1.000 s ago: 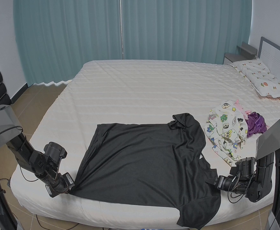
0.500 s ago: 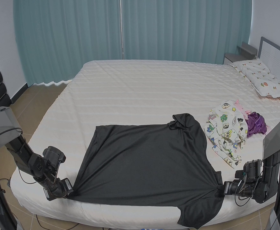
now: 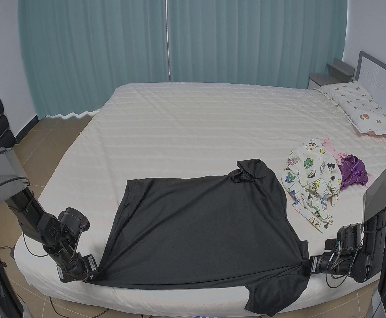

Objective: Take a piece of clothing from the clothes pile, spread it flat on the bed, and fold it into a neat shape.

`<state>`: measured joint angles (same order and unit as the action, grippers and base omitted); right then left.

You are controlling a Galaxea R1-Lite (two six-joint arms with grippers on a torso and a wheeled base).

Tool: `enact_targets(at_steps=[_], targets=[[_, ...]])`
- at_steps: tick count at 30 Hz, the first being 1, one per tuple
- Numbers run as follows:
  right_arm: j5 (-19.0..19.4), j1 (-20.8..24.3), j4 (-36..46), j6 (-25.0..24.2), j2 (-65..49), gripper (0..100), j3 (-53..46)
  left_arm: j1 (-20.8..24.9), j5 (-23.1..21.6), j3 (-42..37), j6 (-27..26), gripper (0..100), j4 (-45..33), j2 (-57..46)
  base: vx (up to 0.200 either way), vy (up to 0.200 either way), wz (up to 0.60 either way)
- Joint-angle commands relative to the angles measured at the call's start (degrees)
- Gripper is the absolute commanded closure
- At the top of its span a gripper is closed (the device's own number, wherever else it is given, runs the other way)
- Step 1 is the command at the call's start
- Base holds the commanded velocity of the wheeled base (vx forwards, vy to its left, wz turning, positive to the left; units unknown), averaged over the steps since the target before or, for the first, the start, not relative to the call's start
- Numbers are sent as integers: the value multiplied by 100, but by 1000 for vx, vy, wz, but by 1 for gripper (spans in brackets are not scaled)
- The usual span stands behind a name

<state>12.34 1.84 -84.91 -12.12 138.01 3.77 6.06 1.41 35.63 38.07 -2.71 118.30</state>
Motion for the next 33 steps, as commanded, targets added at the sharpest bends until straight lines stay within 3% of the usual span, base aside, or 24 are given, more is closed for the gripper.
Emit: enact_targets(at_steps=[1, 6, 12, 16, 20, 28, 33], targets=[[32, 27, -105, -10, 191, 0, 19, 9, -10, 14, 16, 0, 16, 27, 0, 0, 0], [164, -61, -509, -238, -29, 0, 54, -17, -54, 84, 51, 0, 16, -17, 0, 0, 0], [164, -193, -500, -1038, -556, 0, 449, -61, -221, 137, 60, 0, 42, -184, 0, 0, 0], [155, -474, -474, -1390, -362, 0, 994, -105, -1038, 198, 42, 0, 51, -518, 0, 0, 0], [102, -457, -448, -1777, 7, 0, 1487, -158, -1222, 234, 122, 0, 279, -536, 0, 0, 0], [-21, -369, 668, -1873, 68, 0, 2480, -228, -1530, 242, 508, 0, 693, -474, 0, 0, 0], [-65, -8, 967, -2154, 77, 0, 2981, -228, -1820, 242, 535, 0, 701, -501, 0, 0, 0]])
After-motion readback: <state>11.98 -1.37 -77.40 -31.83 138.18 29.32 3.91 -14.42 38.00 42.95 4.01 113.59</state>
